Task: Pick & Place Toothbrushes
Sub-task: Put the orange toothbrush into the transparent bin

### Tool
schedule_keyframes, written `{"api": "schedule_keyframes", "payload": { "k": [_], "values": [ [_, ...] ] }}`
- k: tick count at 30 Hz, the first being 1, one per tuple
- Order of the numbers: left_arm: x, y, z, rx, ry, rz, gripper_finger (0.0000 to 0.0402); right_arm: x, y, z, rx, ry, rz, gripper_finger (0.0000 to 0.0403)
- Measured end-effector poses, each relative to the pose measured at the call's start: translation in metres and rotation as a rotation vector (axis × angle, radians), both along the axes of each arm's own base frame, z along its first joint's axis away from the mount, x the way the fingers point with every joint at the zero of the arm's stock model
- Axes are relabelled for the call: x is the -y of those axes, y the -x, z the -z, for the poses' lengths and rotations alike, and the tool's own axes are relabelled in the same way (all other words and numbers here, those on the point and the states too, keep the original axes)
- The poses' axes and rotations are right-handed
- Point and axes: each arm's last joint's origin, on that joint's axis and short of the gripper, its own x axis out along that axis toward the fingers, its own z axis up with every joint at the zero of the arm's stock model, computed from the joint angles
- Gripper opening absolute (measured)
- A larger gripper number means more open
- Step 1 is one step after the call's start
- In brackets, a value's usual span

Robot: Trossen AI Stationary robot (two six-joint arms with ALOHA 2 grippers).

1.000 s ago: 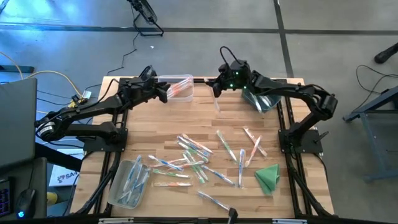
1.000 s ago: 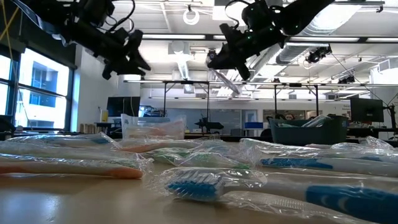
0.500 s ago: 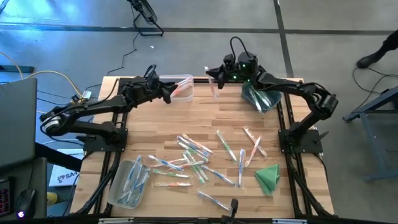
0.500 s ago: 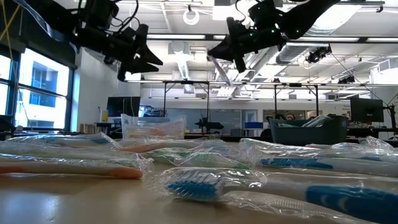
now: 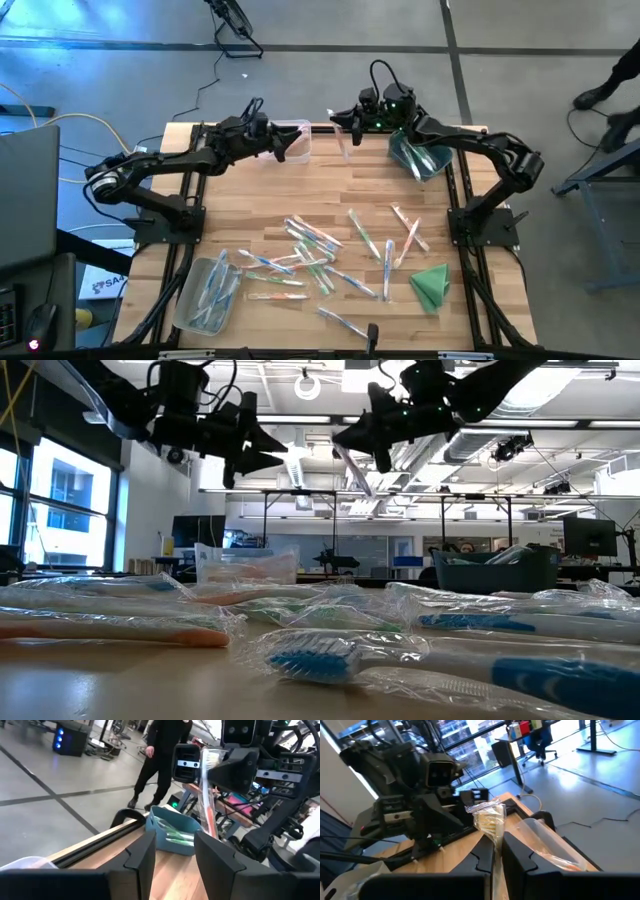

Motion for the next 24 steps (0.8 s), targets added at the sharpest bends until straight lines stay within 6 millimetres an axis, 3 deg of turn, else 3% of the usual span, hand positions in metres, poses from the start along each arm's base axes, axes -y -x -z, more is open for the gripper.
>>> {"api": "schedule_keyframes", "payload": {
  "k": [10, 15, 24],
  "values": [
    [0.005, -0.036, 0.002, -0.050, -0.062, 0.111, 0.0132, -0.007, -0.005, -0.010, 0.087, 0.047, -0.066, 0.0010],
    [0.004, -0.054, -0.007, -0.050, -0.129, 0.132, 0.0134, -0.011, -0.007, -0.013, 0.118, 0.083, -0.085, 0.0010],
    [-0.001, -0.069, -0.012, -0.066, -0.146, 0.181, 0.0197, -0.009, -0.006, -0.017, 0.146, 0.130, -0.058, 0.0010]
  ]
}}
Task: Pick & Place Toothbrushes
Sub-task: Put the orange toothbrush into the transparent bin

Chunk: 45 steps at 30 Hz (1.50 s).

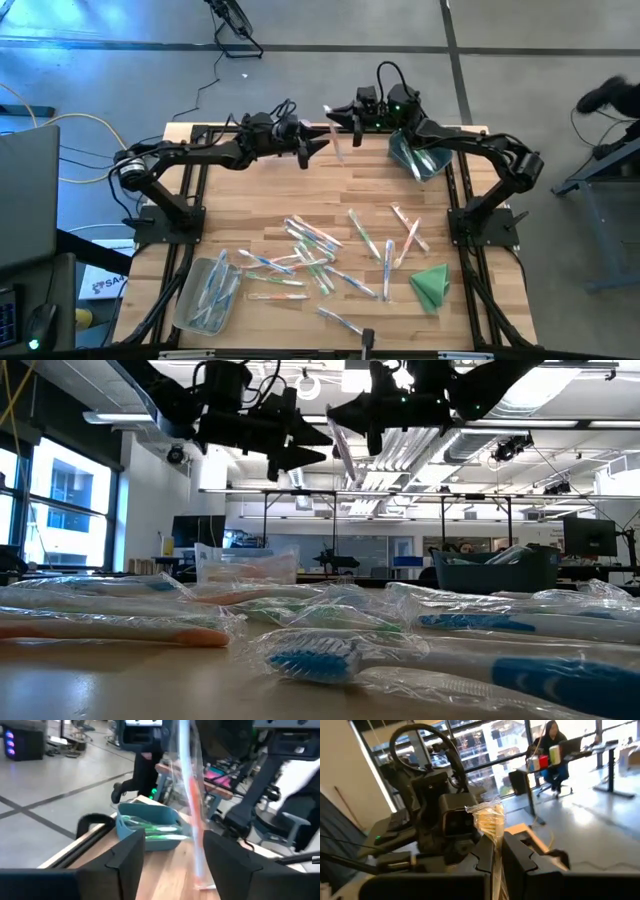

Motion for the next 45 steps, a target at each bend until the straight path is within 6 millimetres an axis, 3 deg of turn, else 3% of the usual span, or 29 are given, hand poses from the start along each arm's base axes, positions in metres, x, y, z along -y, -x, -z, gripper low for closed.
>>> {"api": "schedule_keyframes", "payload": {
  "k": [9, 35, 45],
  "values": [
    [0.002, -0.002, -0.005, 0.031, 0.065, 0.020, 0.0205, -0.005, -0.004, -0.002, 0.002, 0.112, 0.028, 0.0010],
    [0.009, -0.022, -0.002, 0.046, 0.084, 0.033, 0.0204, -0.021, -0.013, -0.004, 0.021, 0.153, -0.003, 0.0011],
    [0.009, -0.022, -0.004, 0.047, 0.064, 0.033, 0.0127, -0.021, -0.013, -0.004, 0.021, 0.151, -0.003, 0.0011]
  ]
}}
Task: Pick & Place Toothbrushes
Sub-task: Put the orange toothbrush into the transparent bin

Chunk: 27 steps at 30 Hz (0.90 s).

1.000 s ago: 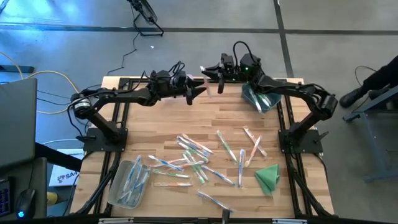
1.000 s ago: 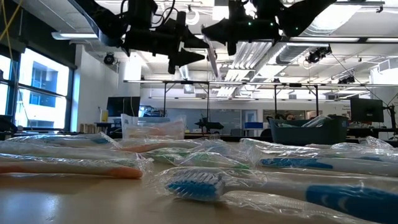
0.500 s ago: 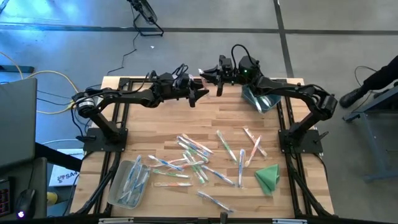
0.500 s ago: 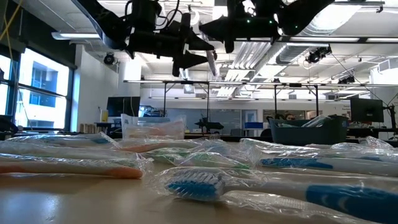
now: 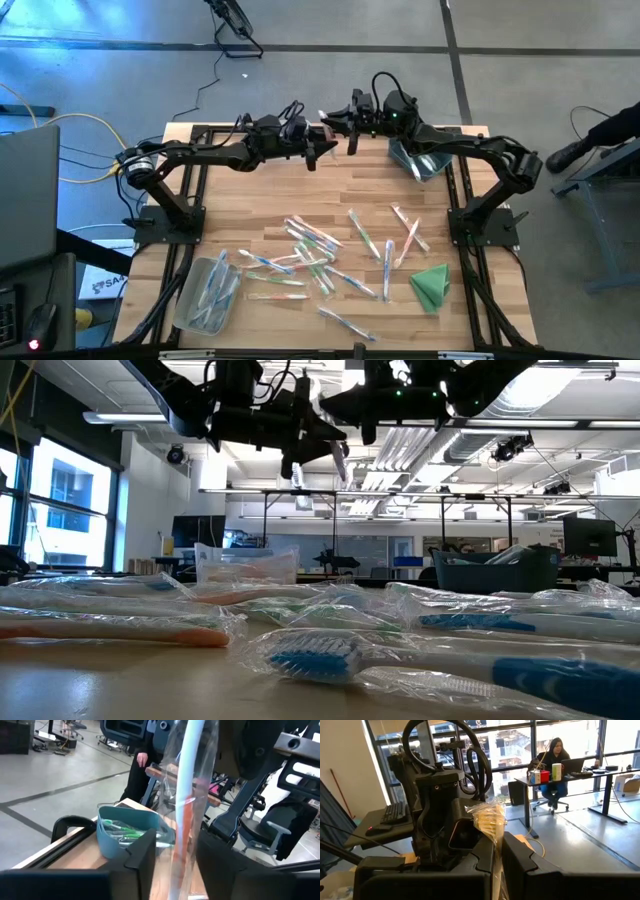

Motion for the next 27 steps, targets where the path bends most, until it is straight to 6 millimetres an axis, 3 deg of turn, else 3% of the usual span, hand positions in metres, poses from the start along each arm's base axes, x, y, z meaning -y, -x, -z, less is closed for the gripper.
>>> {"api": "schedule_keyframes", "payload": {
  "k": [10, 27],
  "values": [
    [0.0000, 0.0000, -0.0001, 0.001, -0.001, 0.001, 0.0068, -0.0001, -0.0001, 0.0001, -0.001, 0.000, -0.001, 0.0011],
    [0.0001, 0.0000, -0.0001, 0.000, 0.000, 0.002, 0.0028, 0.0000, -0.0001, 0.0008, -0.007, 0.002, 0.000, 0.0011]
  ]
}}
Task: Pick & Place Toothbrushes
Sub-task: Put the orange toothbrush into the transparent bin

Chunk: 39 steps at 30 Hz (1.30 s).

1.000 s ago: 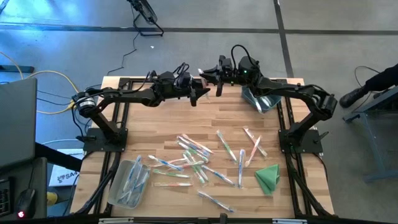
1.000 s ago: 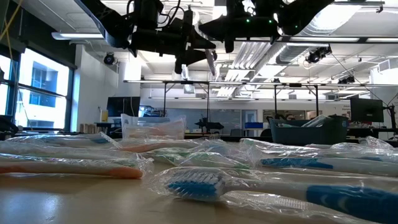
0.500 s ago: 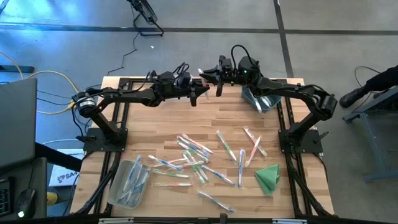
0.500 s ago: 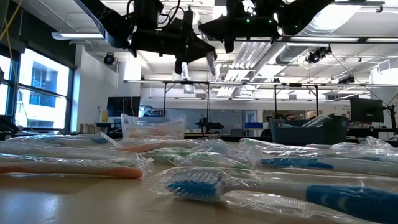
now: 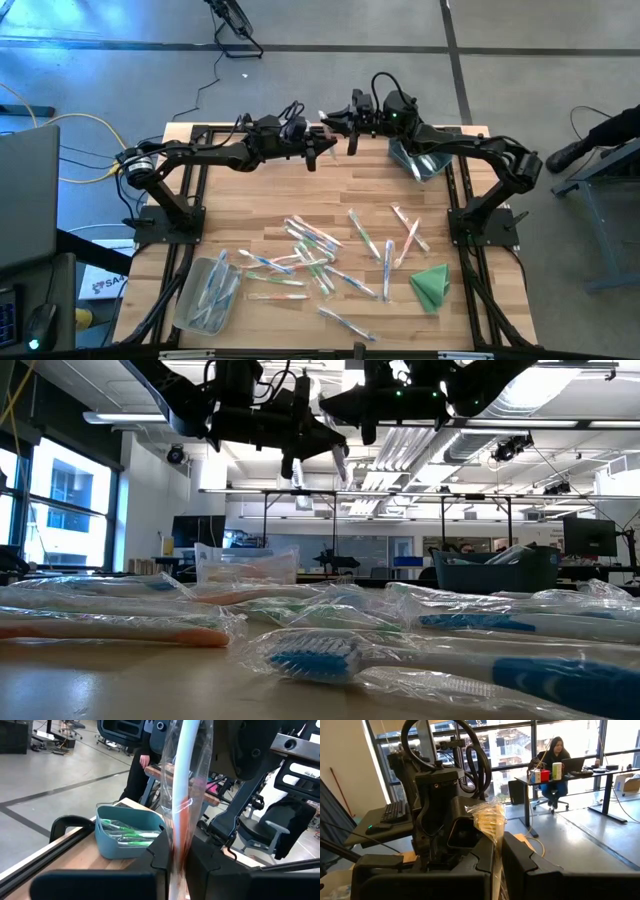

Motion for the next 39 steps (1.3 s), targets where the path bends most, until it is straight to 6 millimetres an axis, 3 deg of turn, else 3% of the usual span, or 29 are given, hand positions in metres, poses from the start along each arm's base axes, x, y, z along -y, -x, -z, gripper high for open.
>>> {"api": "schedule_keyframes", "payload": {
  "k": [11, 15, 22, 28, 33, 39],
  "values": [
    [0.000, 0.000, 0.000, 0.000, 0.000, 0.000, 0.0025, 0.000, 0.000, 0.000, -0.002, 0.012, -0.003, 0.0012],
    [0.000, 0.000, 0.000, 0.000, 0.000, -0.001, 0.0025, 0.000, 0.000, 0.000, -0.002, 0.016, -0.003, 0.0031],
    [0.000, 0.000, 0.000, 0.003, 0.006, -0.004, 0.0019, 0.000, 0.000, 0.001, -0.018, 0.053, -0.011, 0.0099],
    [0.000, 0.000, 0.000, 0.002, 0.000, -0.004, 0.0014, 0.000, 0.001, 0.003, -0.025, -0.025, -0.039, 0.0200],
    [0.000, 0.000, -0.001, 0.005, -0.002, -0.005, 0.0014, 0.005, 0.014, -0.010, 0.005, -0.043, -0.074, 0.0266],
    [-0.005, 0.003, -0.002, 0.004, -0.002, -0.015, 0.0014, 0.011, 0.047, -0.034, 0.000, -0.022, -0.003, 0.0290]
  ]
}}
